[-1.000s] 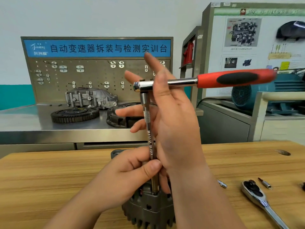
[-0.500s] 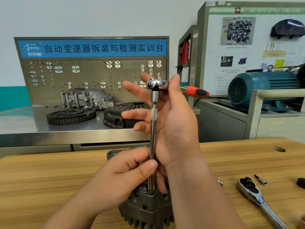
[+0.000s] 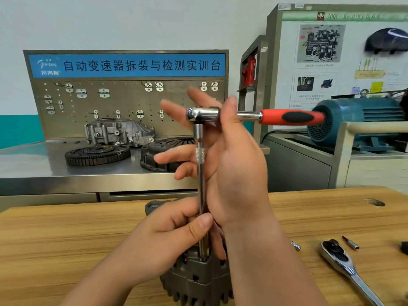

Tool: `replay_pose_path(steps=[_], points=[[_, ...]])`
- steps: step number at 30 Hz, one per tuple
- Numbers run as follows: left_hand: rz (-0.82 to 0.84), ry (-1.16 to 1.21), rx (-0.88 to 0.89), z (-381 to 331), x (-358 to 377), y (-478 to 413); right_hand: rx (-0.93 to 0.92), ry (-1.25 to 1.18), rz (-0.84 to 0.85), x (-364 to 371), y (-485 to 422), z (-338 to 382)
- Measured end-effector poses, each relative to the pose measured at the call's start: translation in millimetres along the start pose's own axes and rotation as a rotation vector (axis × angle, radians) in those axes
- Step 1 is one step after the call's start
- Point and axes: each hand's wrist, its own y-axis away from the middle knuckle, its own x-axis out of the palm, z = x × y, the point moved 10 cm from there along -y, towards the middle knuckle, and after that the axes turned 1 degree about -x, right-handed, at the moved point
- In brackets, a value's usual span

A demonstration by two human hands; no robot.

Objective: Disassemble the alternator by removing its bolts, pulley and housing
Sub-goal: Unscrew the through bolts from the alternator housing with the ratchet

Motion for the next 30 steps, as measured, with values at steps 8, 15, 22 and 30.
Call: replay_pose_path(steps=[8,15,22,30], points=[[-0.040,-0.019,-0.005,3.4,-3.6,-0.4,-0.121,0.123,-0.017,0.2,1.7,13.5],[-0.021,-0.056,0.038,-3.1,-0.7,-0.8,-0.147,0.097,-0.011,6.0,2.6,15.4],[0.048,-0.011,0.023,-2.5,4.4,-0.6,0.018,0.017,-0.080,-11.9,0.2,-0.9],[0.039,-0.022,0.018,-2.8,3.1,-1.2,-0.235,0.249,0.001,4.1,4.0,28.0]])
